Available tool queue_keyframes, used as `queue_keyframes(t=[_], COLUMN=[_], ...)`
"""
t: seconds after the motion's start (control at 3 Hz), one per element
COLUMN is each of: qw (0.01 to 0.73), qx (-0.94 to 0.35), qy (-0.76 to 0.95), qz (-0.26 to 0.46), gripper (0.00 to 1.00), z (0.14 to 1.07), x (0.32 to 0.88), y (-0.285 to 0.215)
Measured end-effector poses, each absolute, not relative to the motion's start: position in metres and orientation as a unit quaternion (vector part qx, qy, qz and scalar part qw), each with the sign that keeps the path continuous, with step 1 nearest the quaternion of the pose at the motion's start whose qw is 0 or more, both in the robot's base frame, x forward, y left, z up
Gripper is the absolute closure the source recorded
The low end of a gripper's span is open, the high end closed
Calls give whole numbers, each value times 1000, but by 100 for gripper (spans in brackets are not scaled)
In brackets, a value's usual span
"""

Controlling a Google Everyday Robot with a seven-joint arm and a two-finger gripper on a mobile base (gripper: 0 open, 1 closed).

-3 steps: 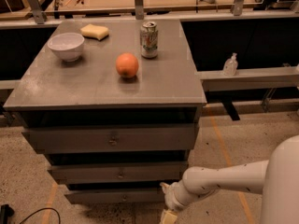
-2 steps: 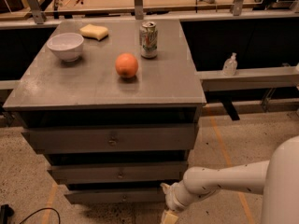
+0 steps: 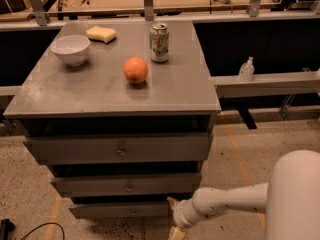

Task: Open bottom drawer

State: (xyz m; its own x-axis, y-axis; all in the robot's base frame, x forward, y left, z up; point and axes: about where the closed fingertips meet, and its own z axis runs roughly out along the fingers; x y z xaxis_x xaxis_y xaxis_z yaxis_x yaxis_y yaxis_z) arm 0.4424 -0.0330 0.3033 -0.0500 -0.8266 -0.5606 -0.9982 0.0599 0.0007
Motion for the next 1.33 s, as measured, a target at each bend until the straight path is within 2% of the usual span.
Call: queue_keyframes(t=[1.33], qw=[238], qx=[-665], qy=[695], qz=[134], gripper=[0], z=[225], x=[491], y=[-50])
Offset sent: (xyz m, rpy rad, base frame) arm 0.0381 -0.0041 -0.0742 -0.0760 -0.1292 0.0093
